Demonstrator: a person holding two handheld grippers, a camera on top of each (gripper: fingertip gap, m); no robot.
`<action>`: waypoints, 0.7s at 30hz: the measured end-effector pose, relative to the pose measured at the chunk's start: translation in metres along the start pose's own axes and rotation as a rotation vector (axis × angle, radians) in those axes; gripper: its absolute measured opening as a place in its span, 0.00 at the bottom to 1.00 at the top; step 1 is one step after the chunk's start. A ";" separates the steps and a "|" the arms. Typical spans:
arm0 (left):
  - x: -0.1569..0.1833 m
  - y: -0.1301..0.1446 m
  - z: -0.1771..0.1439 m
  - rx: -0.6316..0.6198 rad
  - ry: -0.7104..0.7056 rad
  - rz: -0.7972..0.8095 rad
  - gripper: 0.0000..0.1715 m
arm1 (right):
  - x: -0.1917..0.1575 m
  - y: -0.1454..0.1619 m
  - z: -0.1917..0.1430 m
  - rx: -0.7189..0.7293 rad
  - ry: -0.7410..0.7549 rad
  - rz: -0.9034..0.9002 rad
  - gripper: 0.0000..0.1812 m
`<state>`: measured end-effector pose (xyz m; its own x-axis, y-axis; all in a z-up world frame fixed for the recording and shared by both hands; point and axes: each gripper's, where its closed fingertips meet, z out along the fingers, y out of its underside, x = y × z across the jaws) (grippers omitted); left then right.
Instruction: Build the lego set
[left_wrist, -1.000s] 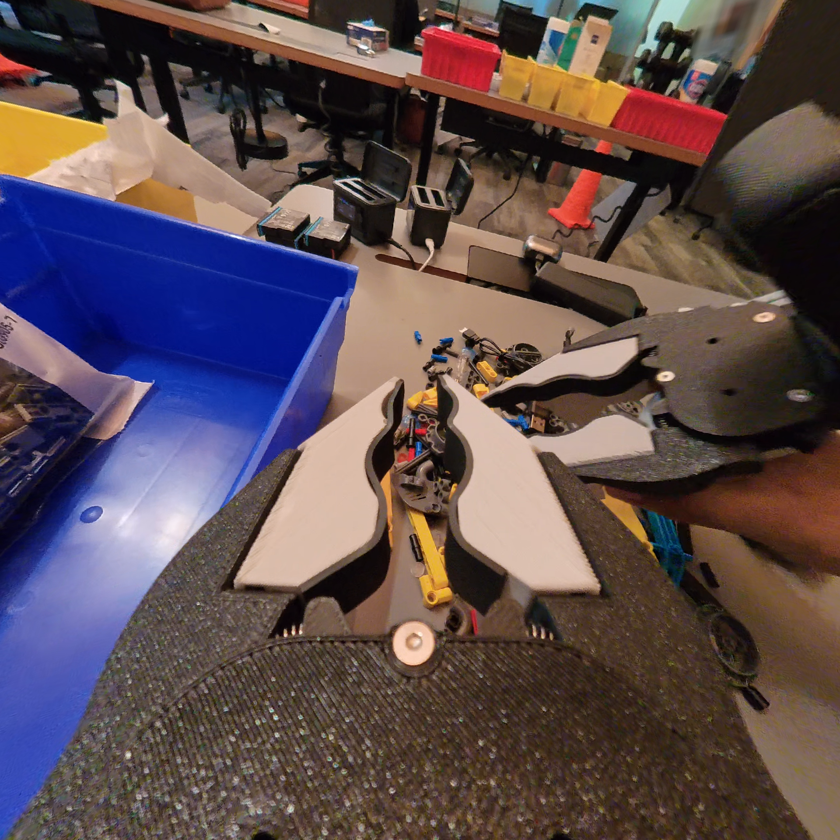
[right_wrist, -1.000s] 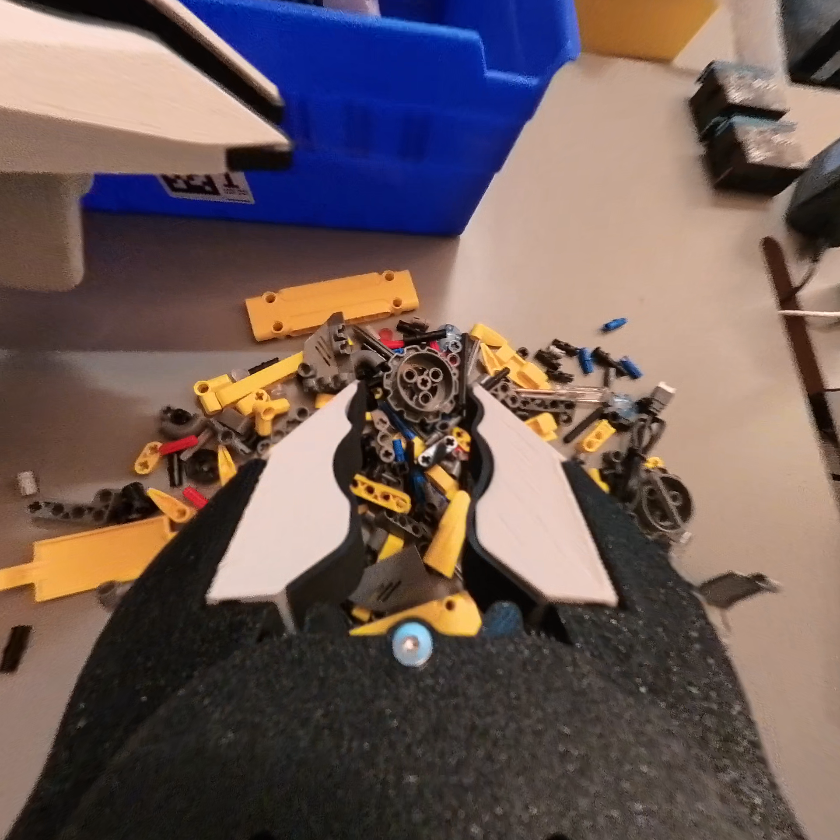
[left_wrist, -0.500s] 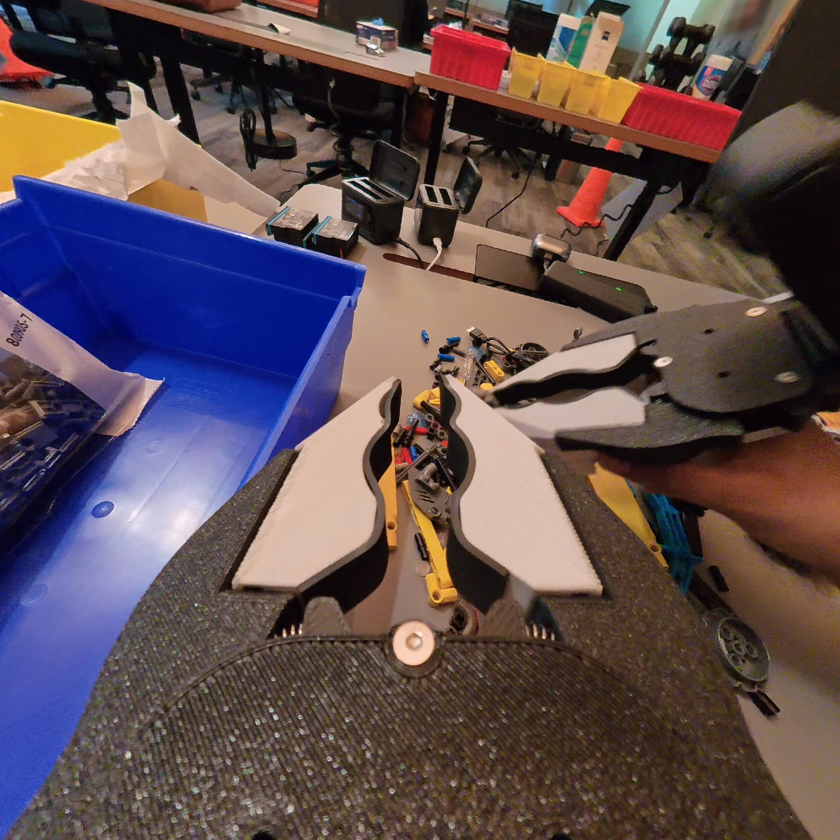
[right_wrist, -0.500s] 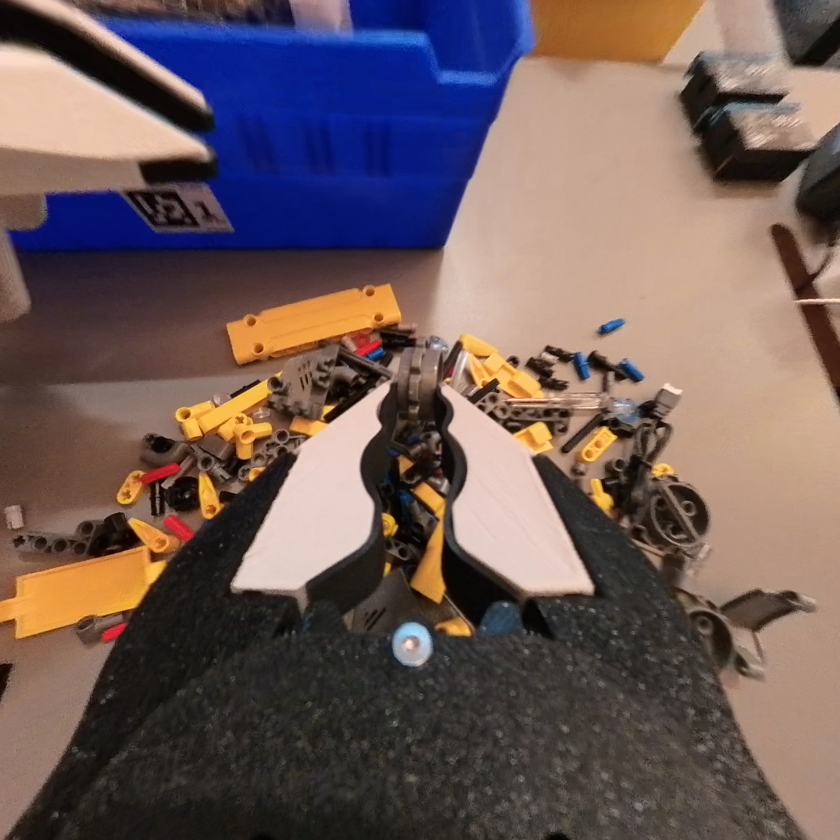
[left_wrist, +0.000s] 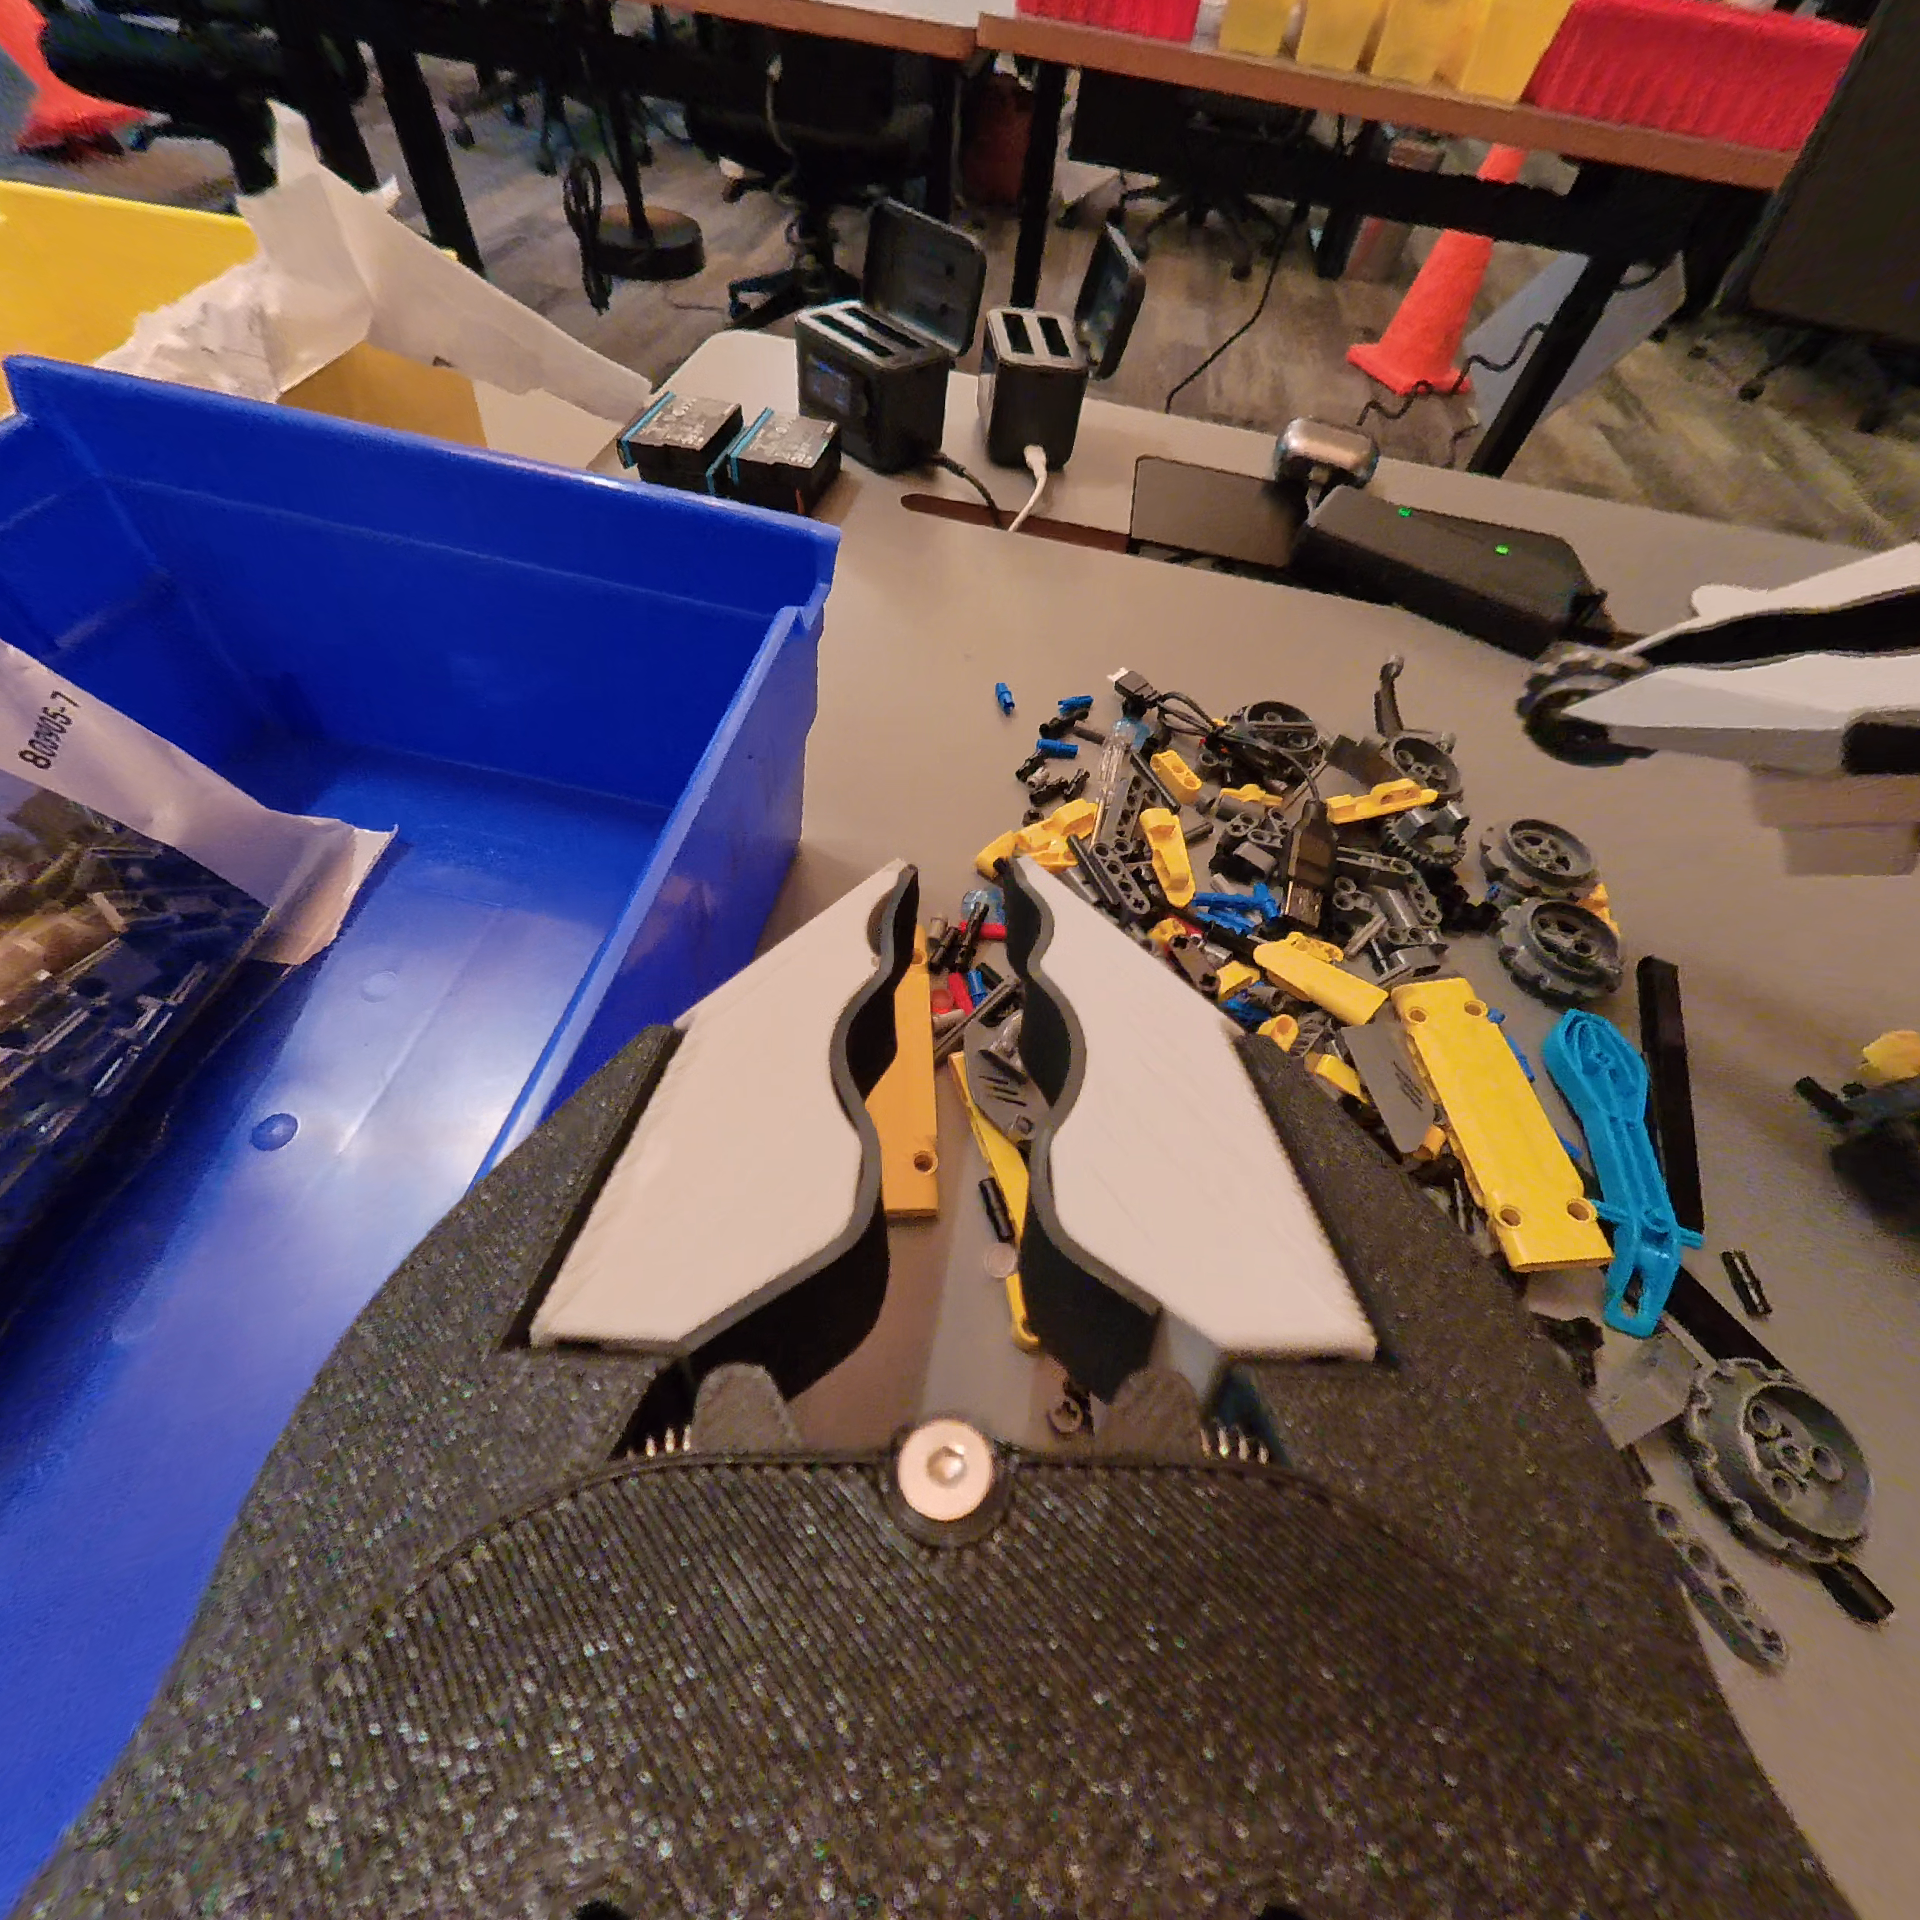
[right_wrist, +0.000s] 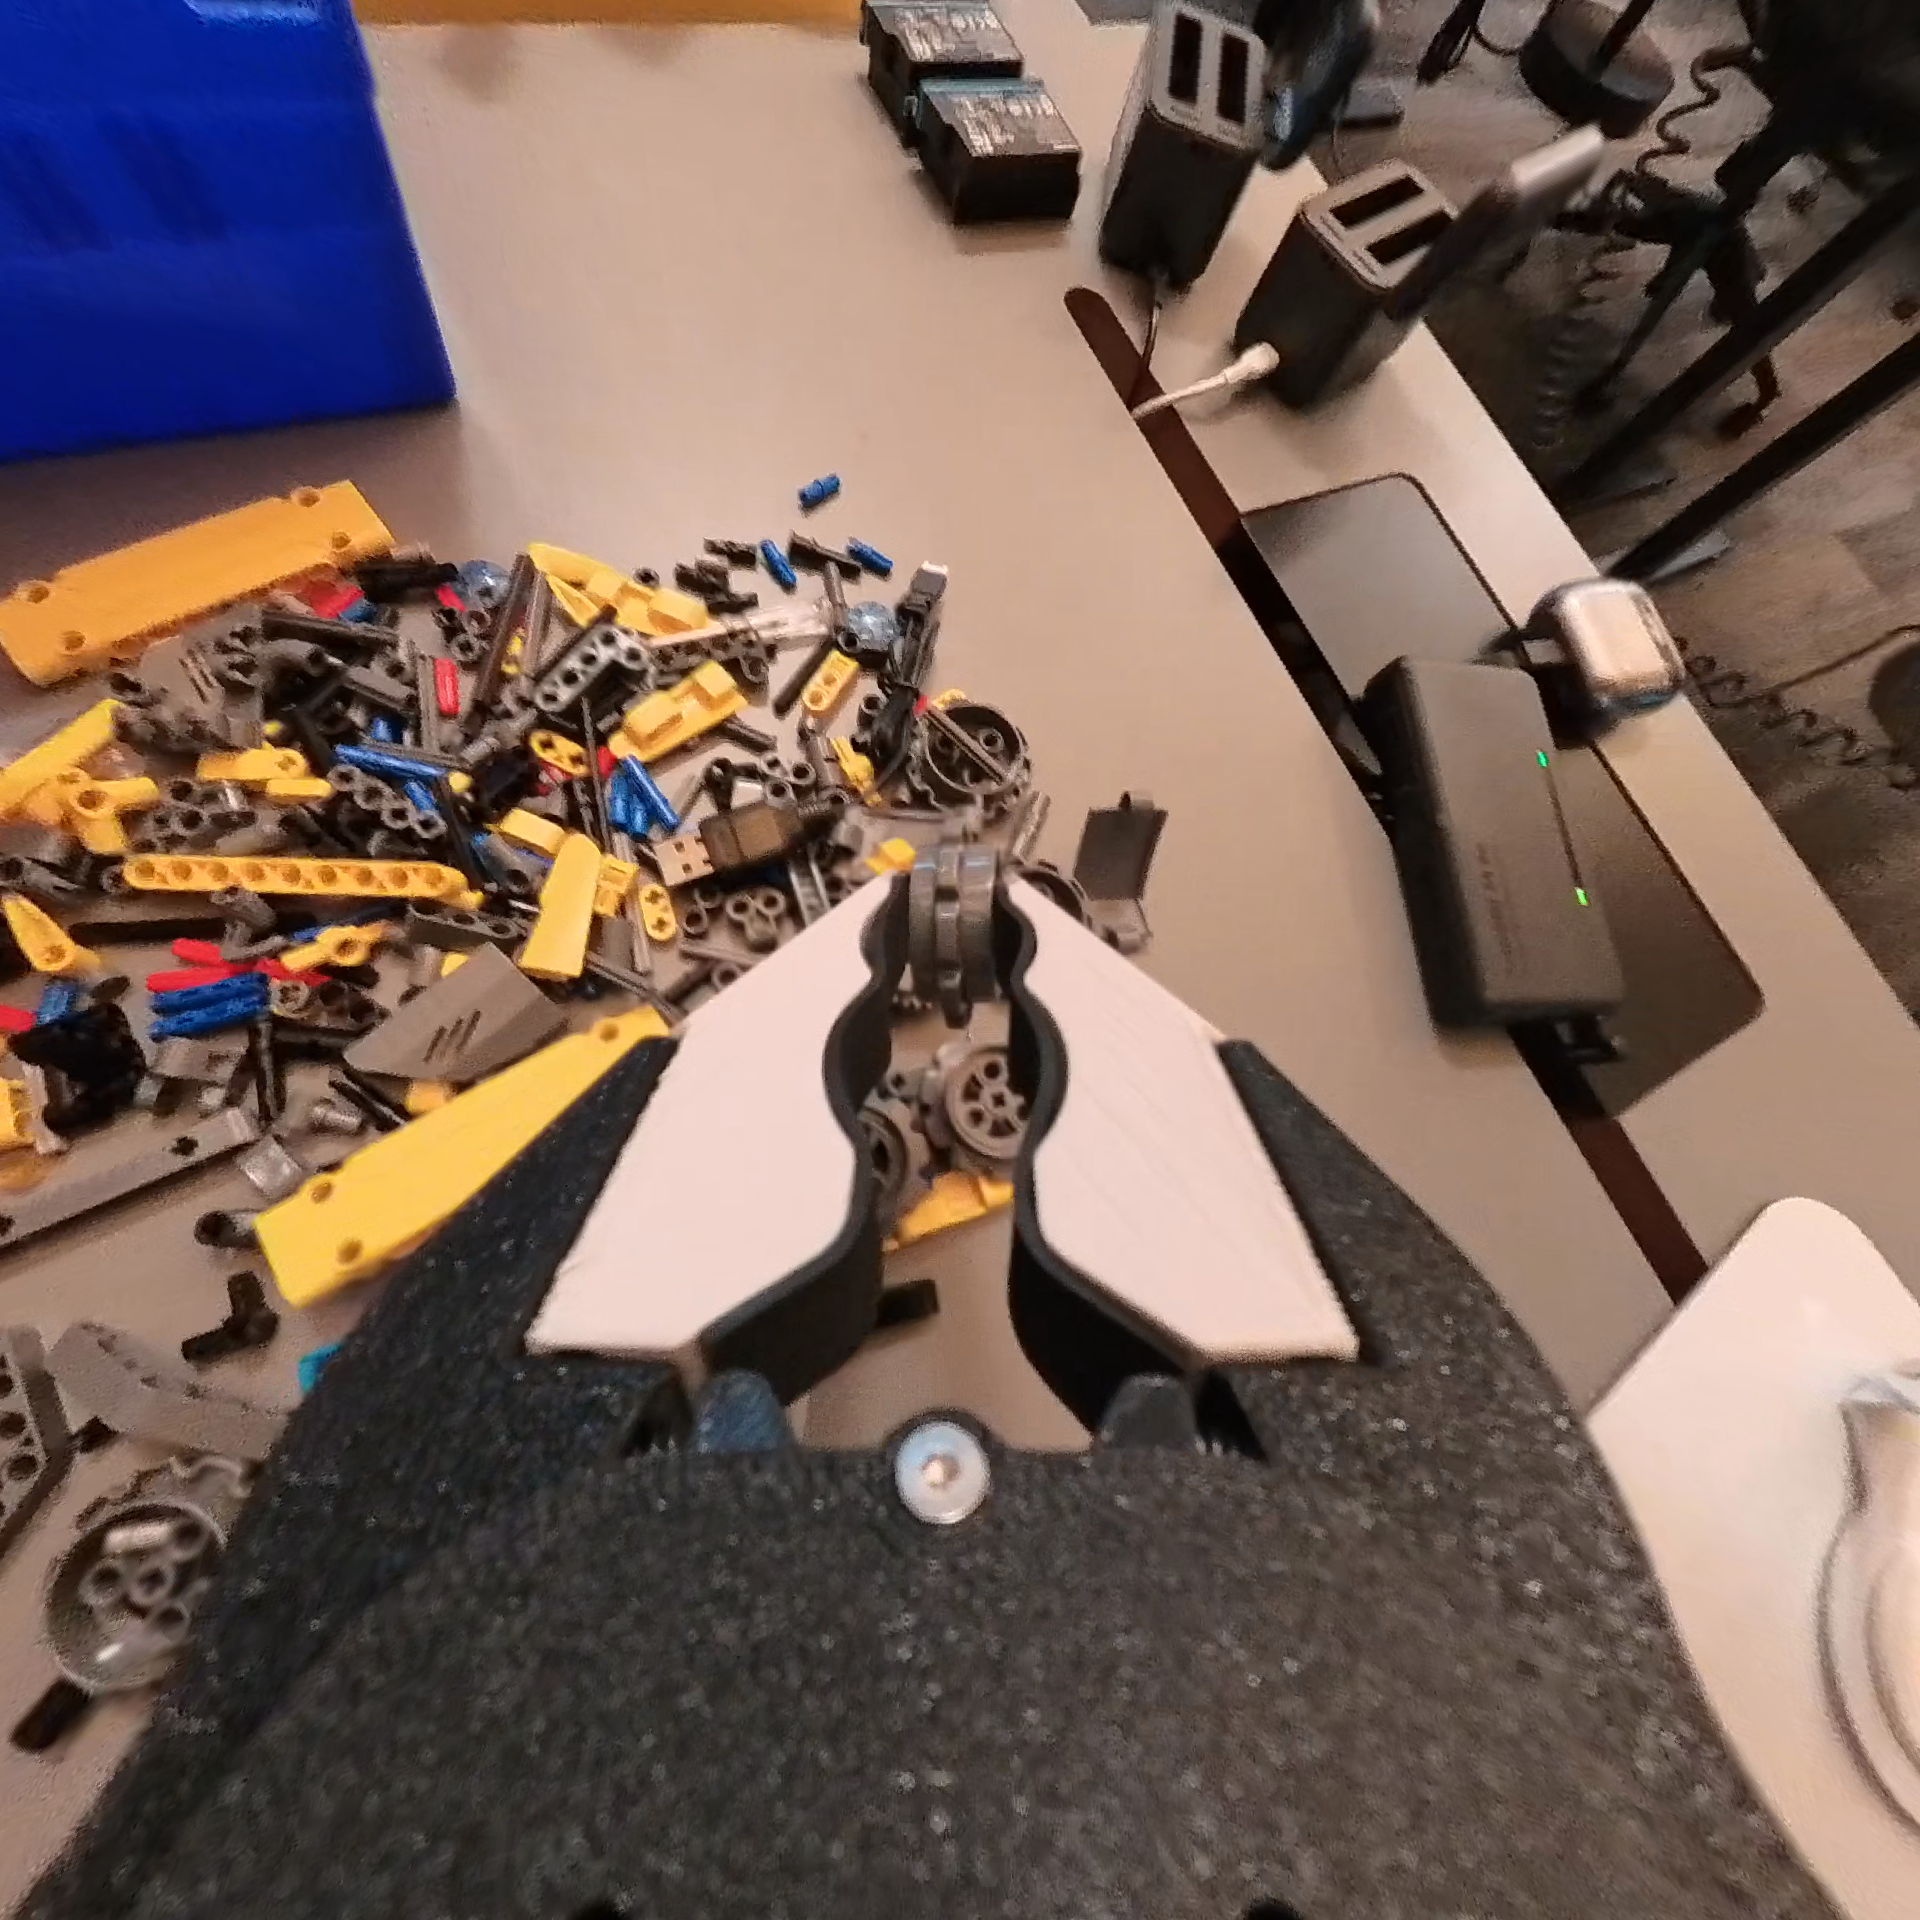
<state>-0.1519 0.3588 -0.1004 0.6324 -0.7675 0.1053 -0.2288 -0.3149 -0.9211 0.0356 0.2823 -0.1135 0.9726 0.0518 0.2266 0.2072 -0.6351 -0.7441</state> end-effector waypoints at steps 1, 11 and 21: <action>0.000 0.001 0.001 -0.004 -0.003 0.003 0.08 | 0.005 0.004 -0.001 -0.020 0.024 -0.014 0.08; 0.003 0.010 0.006 -0.052 -0.016 0.048 0.08 | 0.045 0.068 0.007 -0.286 0.214 -0.064 0.08; 0.005 0.011 0.007 -0.057 -0.010 0.056 0.08 | 0.040 0.085 0.017 -0.352 0.175 -0.088 0.08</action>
<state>-0.1462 0.3548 -0.1127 0.6244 -0.7795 0.0502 -0.3056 -0.3029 -0.9027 0.0940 0.2435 -0.1787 0.9139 0.0046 0.4060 0.2102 -0.8608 -0.4635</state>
